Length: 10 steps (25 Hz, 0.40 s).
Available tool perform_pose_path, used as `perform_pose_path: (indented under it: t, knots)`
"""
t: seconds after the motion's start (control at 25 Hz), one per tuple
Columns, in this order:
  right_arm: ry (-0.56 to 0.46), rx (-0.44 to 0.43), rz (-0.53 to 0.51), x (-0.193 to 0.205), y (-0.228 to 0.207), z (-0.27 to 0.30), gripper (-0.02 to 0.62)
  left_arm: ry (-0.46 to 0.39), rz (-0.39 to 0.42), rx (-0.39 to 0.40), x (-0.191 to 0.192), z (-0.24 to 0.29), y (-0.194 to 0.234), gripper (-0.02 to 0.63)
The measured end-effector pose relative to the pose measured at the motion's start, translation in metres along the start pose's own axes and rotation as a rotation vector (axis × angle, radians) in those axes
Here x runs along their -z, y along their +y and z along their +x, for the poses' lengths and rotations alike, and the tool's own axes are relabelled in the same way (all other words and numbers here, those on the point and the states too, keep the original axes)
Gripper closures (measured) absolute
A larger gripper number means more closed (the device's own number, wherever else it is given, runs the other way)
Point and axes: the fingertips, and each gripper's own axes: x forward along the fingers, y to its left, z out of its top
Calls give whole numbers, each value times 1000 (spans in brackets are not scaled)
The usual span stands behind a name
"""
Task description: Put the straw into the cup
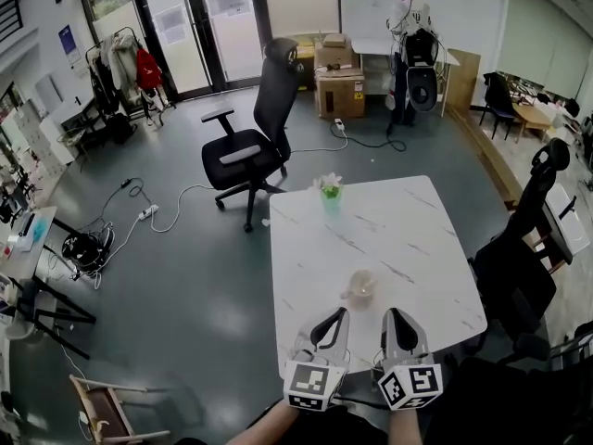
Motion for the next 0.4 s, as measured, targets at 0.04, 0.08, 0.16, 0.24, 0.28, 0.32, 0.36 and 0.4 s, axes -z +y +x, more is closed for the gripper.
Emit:
perform_pose_path:
  t: [0.04,0.08,0.16,0.24,0.28,0.32,0.36,0.4]
  knots:
    - [0,-1,0,0,0,0,597,-1,1,-1,0,0,0,604]
    - [0,-1,0,0,-1,0,597,-2,2,-2,0,0,0,604]
    - [6,3,-4,0,-3,-1,597,-2,4,-3,0,1,-1,604]
    - [16,11,-8,1,-4,-1,597,-2,5,-1,-1,2,-3,604]
    - [20,14,-10,1,-5,-1,597,-3,5,0,-2,2,-4,604]
    - [21,15,-10,1,-5,-1,597,-3,6,2,-3,2,-4,604]
    - [21,16,-11,0,-5,-1,597,-4,6,3,-3,3,-5,604]
    - [21,16,-12,0,-5,-1,597,-4,6,4,-4,3,-5,604]
